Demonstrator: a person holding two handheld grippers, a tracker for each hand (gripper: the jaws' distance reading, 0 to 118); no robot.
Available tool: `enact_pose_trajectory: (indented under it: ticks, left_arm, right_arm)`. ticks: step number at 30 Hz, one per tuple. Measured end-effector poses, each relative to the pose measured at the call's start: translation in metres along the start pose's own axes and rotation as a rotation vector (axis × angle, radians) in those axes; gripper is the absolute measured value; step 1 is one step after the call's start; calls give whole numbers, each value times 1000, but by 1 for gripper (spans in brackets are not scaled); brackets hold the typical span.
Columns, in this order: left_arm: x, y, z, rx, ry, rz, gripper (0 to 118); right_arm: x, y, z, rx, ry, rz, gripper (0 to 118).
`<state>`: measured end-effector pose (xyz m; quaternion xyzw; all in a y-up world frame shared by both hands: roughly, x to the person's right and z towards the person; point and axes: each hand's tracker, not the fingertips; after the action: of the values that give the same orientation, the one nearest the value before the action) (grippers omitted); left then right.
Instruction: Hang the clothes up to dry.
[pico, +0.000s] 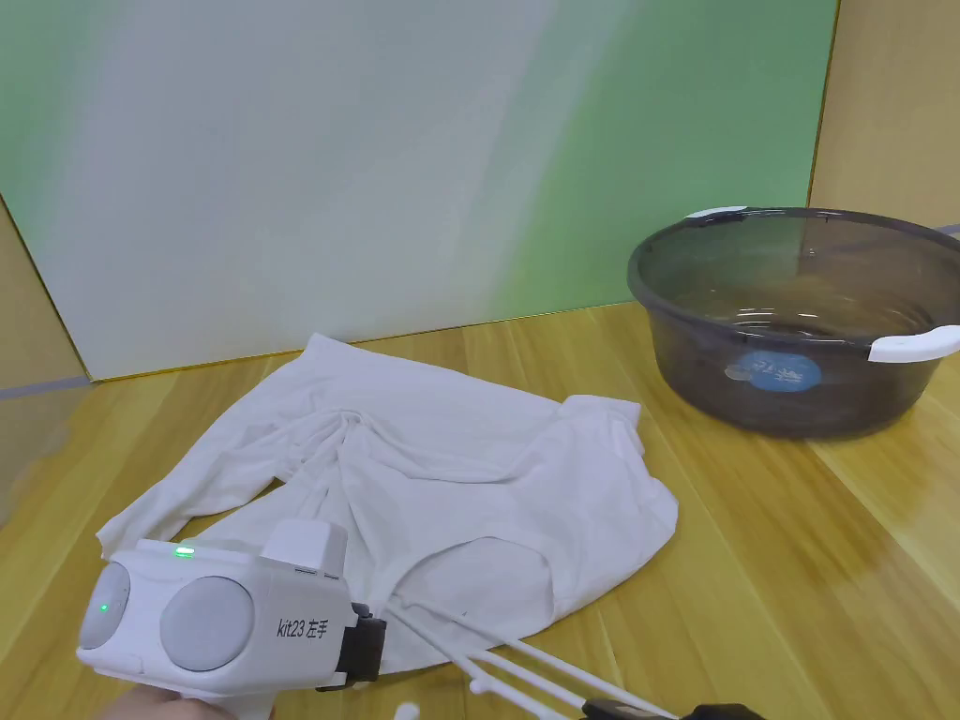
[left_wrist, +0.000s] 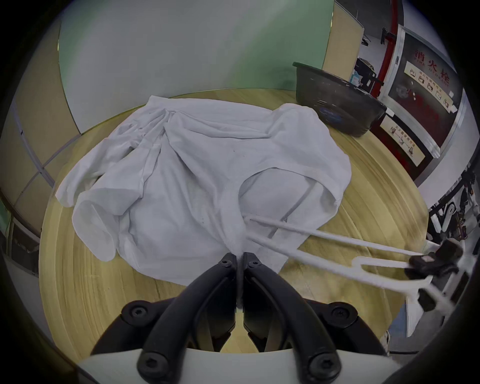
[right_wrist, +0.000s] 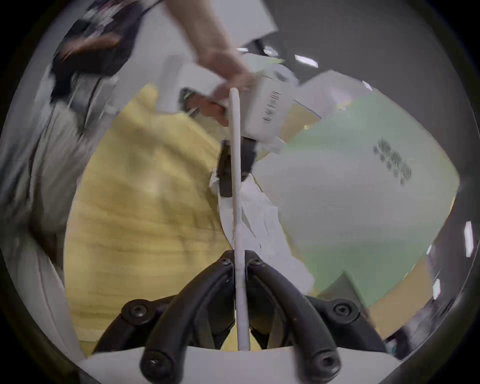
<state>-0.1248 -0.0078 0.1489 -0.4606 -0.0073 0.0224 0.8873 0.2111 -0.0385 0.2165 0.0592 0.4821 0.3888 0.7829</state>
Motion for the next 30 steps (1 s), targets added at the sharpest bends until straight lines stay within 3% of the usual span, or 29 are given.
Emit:
enact_pose_trajectory:
  ticks: [1,2,7,10,24,30]
  left_arm:
    - [0,0,0,0,-3,-4,1]
    - [0,1,1,2,-4,-5,1]
    - [3,3,4,6,-5,-12,1]
    - [5,5,4,8,-3,-15,1]
    - [12,1,9,18,-21,-1,1]
    - [11,-1,13,25,-14,12,1]
  right_arm:
    - [12,5,0,-3,42,-116,5]
    - [19,5,-1,-8,19,-178,5]
    - [56,-6,-4,-19,126,-548,5]
    - [64,-20,-9,-31,189,-647,5]
    - [68,-4,-68,-23,234,-653,5]
    - [67,10,-102,-27,229,-615,5]
